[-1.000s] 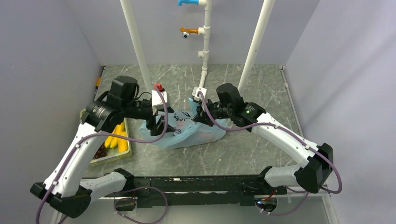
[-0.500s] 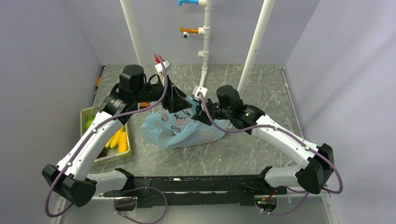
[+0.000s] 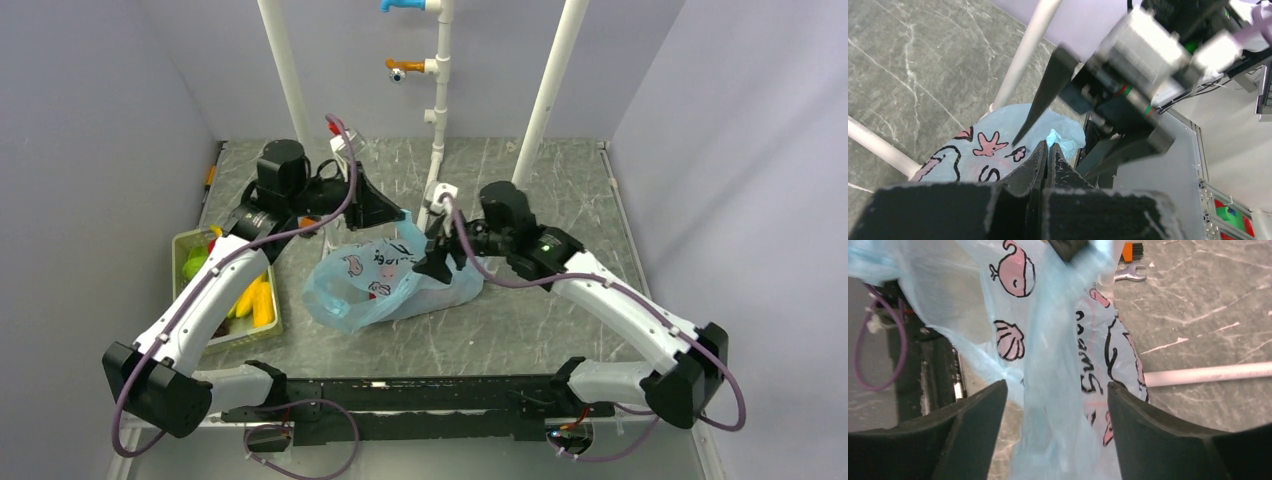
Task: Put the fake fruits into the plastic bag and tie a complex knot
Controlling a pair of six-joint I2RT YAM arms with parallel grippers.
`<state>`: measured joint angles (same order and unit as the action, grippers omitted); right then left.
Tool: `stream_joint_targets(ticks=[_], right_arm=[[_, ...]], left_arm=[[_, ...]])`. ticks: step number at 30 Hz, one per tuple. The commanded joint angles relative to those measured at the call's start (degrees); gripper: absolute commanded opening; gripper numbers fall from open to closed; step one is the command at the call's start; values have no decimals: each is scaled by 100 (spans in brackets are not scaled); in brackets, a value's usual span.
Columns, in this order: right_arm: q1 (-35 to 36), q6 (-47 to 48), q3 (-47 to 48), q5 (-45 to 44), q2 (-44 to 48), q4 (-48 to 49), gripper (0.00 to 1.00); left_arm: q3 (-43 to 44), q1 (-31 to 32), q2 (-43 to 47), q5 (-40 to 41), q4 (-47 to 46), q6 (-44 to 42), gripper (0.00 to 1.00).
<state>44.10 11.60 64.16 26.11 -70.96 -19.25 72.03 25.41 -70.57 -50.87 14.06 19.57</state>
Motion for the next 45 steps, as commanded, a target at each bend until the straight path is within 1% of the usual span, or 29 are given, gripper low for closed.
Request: stream_joint_targets(ticks=[1,2,5,8,10,11,12,13,14,16,17,19,20,21,22,23,24,25,26,27,28,30,32,34,35,38,41,43,45], right_arm=[[-671,-144,189,1298,689,-246,84],[-774,-142,216,1543,747,-275,87],[-839,27,333,2121,667,-299,89],[-837,-45,378,2443,378,121,90],[-827,-215,451,2607,99,494,89],[-807,-293,489,2637,-58,661,87],[-780,-346,503,2632,-177,852,82],[-753,-358,482,2628,-273,964,74],[-731,-352,424,2601,-348,1069,66],[-725,-370,234,2545,-445,1258,47],[-727,-338,108,2528,-465,1275,31],[-733,-228,-90,2470,-425,1257,2],[-754,-209,-171,2443,-368,1229,0],[-780,-151,-233,2431,-292,1151,0],[-806,-108,-264,2399,-202,1048,0],[-828,-82,-273,2385,-119,947,0],[-863,-50,-279,2370,-55,842,0],[-900,-36,-292,2357,5,770,0],[-921,-31,-304,2362,48,727,0],[-948,-20,-299,2375,69,670,0],[-960,-13,-284,2397,70,612,0],[-986,-2,-253,2435,52,505,0],[-1012,8,-245,2451,40,463,0],[-1026,30,-213,2467,0,414,0],[-1030,49,-193,2488,-22,384,0],[-1026,112,-114,2531,-79,312,0],[-1045,217,-84,2544,-75,213,0],[-1048,261,-87,2540,-43,162,0],[-1054,273,-92,2571,-25,120,0]], left_arm=[[-175,-464,376,-1523,-1183,-81,0],[-71,-504,352,-1934,-1138,-363,0],[433,-519,118,-2560,-457,-1072,0],[640,-457,-98,-2970,-377,-1077,0],[627,-432,-99,-2908,-497,-979,0],[595,-432,-86,-2815,-616,-876,0],[527,-432,-85,-2768,-960,-666,0],[495,-431,-95,-2745,-1115,-473,0],[485,-433,-110,-2712,-1313,-313,0],[554,-432,-132,-2606,-1357,-234,0],[607,-431,-130,-2564,-1315,-264,0],[847,-522,-77,-2383,-694,-622,1],[1022,-658,-42,-2414,-259,-881,16],[1294,-850,-22,-2500,373,-1265,42],[1674,-1101,-41,-2582,1468,-2310,61],[2238,-1392,-120,-2571,2910,-3444,79],[2871,-1608,-275,-2373,4516,-4936,88],[3601,-1673,-484,-1949,6373,-6821,94],[3916,-1628,-613,-1372,7466,-7739,98],[3819,-1569,-413,-730,7625,-7904,99],[3502,-1583,-140,-321,7651,-8220,99],[2734,-1436,589,198,7631,-9160,99],[2186,-1040,1059,644,7623,-9635,100],[1978,-607,1196,1106,7630,-9449,99],[1965,-508,1202,1159,7630,-9294,100],[1928,-450,1199,1222,7620,-9190,99],[1737,-449,1097,1559,7483,-9183,99],[1462,-450,1125,1797,7067,-9045,99],[1042,-449,1279,1931,6272,-8712,99]])
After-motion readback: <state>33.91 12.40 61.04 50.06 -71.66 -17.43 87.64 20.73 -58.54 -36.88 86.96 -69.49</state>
